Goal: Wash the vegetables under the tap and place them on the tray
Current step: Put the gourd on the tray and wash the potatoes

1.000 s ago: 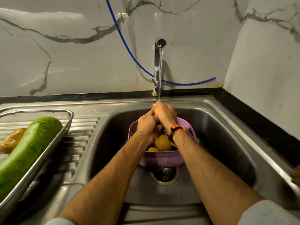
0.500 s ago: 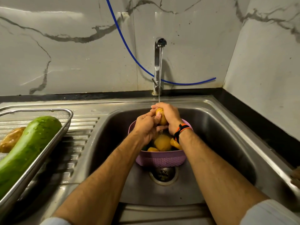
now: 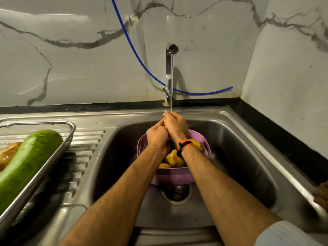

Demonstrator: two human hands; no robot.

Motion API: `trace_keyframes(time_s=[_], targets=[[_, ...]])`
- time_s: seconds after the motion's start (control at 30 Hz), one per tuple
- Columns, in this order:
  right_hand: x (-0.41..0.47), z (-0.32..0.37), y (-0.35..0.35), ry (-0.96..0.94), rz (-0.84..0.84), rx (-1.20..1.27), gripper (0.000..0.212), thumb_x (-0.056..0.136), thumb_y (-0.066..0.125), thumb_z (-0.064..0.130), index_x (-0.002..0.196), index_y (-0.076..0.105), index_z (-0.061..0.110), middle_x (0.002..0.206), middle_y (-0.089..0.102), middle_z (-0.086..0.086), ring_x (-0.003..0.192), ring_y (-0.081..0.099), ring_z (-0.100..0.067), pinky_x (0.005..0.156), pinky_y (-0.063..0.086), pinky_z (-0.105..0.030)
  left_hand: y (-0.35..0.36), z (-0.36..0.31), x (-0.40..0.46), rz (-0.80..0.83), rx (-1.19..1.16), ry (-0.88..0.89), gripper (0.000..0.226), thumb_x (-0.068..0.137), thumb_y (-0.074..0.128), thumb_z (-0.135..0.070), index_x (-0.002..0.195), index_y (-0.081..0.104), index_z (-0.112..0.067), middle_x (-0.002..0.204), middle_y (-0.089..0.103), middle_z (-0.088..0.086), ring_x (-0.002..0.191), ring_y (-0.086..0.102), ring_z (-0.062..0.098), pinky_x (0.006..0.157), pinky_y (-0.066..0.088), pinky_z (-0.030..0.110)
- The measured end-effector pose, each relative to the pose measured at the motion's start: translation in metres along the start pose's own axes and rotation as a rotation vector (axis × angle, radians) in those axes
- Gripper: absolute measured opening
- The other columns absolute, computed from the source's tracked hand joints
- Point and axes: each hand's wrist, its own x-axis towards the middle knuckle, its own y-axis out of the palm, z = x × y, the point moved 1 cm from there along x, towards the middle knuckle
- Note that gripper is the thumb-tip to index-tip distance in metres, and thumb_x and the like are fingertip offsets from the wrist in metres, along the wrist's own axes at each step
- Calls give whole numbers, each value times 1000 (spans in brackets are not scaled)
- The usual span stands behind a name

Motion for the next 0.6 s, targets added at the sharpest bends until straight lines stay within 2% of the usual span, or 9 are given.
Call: trace_keyframes(time_s=[0.1,0.17,0.23,0.27,0.33,0.4,0.5,0.57,0.6], targets=[[5,2,-9,191,28,42,17,81,67,31,83,76,17,79,71,0,83,65,-20,75,54,-36,-5,-2,-2,128,25,-64,38,97,39,12,109,67,-10,105,66,19,90,66,27,63,61,33],[6,2,-18,282,135,164,15,75,73,29,81,78,15,83,74,-4,84,69,-23,69,59,-37,-10,-7,-4,177,11,-105,35,98,38,12,104,65,-8,113,63,22,100,65,32,65,61,39],[9,-1,-14,194,163,206,16,84,69,31,87,75,16,87,72,-4,85,67,-21,69,57,-34,-7,-7,-1,103,-24,-85,29,98,41,9,109,66,-1,101,66,18,89,66,28,62,61,36],[9,-2,-9,99,129,150,17,89,65,32,91,74,17,87,69,-1,88,65,-19,73,54,-32,-4,-5,0,46,-42,-70,28,99,43,5,114,67,1,92,67,15,81,66,23,60,60,32],[5,-2,2,-29,48,10,17,93,60,33,92,72,20,85,65,4,87,61,-15,78,46,-28,0,0,0,-47,-36,-35,25,100,48,-1,111,70,-1,83,68,11,76,66,19,64,57,30],[6,-1,4,49,27,-14,17,89,62,31,81,72,20,81,69,5,85,63,-16,79,51,-31,-2,1,1,-46,0,-31,24,100,48,0,105,70,-4,83,68,12,76,65,20,68,56,33],[10,-1,-11,203,140,161,23,89,60,28,88,78,14,87,76,-1,86,69,-19,79,57,-36,-11,-4,1,157,7,-100,28,100,43,5,107,68,-8,101,68,17,92,68,27,70,60,38],[13,-1,-19,215,207,203,28,93,56,30,96,77,11,89,75,-3,82,68,-18,73,57,-34,-13,-4,6,184,55,-81,32,100,44,5,121,64,-6,117,66,19,105,67,32,75,62,44],[14,-3,-18,213,217,194,31,95,54,32,99,76,11,91,73,-5,85,67,-19,75,57,-35,-13,-4,7,155,96,-50,33,99,47,5,125,64,-7,118,67,19,106,68,33,77,62,45]])
